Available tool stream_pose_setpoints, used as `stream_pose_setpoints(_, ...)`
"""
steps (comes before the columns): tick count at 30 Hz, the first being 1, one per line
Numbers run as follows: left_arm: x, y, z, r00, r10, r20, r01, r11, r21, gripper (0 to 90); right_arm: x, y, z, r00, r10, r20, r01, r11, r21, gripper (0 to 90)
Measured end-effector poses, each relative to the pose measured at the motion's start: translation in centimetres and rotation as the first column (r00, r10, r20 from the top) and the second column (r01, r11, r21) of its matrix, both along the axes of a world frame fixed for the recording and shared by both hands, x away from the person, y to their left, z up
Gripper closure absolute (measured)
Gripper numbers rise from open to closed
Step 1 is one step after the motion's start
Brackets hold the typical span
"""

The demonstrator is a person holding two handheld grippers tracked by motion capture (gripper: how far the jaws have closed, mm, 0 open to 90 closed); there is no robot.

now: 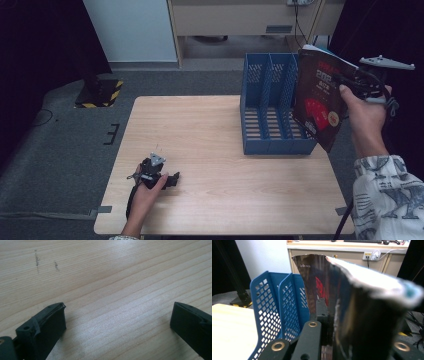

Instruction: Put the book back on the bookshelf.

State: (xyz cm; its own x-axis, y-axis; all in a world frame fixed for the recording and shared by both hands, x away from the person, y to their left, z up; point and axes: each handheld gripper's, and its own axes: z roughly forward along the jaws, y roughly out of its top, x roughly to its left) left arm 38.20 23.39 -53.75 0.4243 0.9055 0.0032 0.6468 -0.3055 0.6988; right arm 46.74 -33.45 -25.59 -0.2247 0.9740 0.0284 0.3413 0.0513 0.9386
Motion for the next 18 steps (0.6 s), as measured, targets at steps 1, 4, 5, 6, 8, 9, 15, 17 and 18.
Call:
stream_pose_setpoints(1,0.0,0.0,0.0,1.0000,0.000,0.000,0.000,1.0000,0.000,0.0,0.2,0.0,-0.1,1.0000,-0.004,-0.003,0.004,1.0000,0.003,87.0)
stream_pose_setpoints(4,0.0,0.0,0.0,1.0000,-0.001,0.000,0.001,1.0000,0.000,0.0,0.8,0.2,-0.4,0.9999,-0.012,-0.009,0.012,0.9999,0.004,87.0)
stream_pose_setpoints(5,0.0,0.0,0.0,1.0000,-0.001,0.001,0.001,1.0000,0.000,0.0,0.9,0.3,-0.5,0.9998,-0.014,-0.012,0.014,0.9999,0.004,87.0)
stream_pose_setpoints(6,0.0,0.0,0.0,1.0000,-0.001,0.001,0.001,1.0000,0.000,0.0,1.1,0.3,-0.6,0.9998,-0.014,-0.013,0.014,0.9999,0.000,87.0)
stream_pose_setpoints(8,0.0,0.0,0.0,1.0000,-0.001,0.000,0.001,1.0000,0.000,0.0,1.5,0.5,-0.7,0.9997,-0.019,-0.016,0.018,0.9998,-0.003,87.0)
stream_pose_setpoints(9,0.0,0.0,0.0,1.0000,-0.001,0.000,0.001,1.0000,0.000,0.0,1.7,0.5,-0.7,0.9996,-0.024,-0.017,0.024,0.9997,-0.005,87.0)
stream_pose_setpoints(15,0.0,0.0,0.0,1.0000,-0.001,0.001,0.001,1.0000,0.002,0.0,2.5,0.5,-0.7,0.9993,-0.034,-0.018,0.034,0.9994,-0.007,87.0)
stream_pose_setpoints(17,0.0,0.0,0.0,1.0000,-0.002,0.001,0.002,1.0000,0.002,0.0,2.6,0.5,-0.8,0.9991,-0.040,-0.015,0.039,0.9992,-0.003,87.0)
stream_pose_setpoints(18,0.0,0.0,0.0,1.0000,-0.001,0.001,0.001,1.0000,0.002,0.0,2.7,0.5,-0.8,0.9990,-0.042,-0.016,0.042,0.9991,-0.006,87.0)
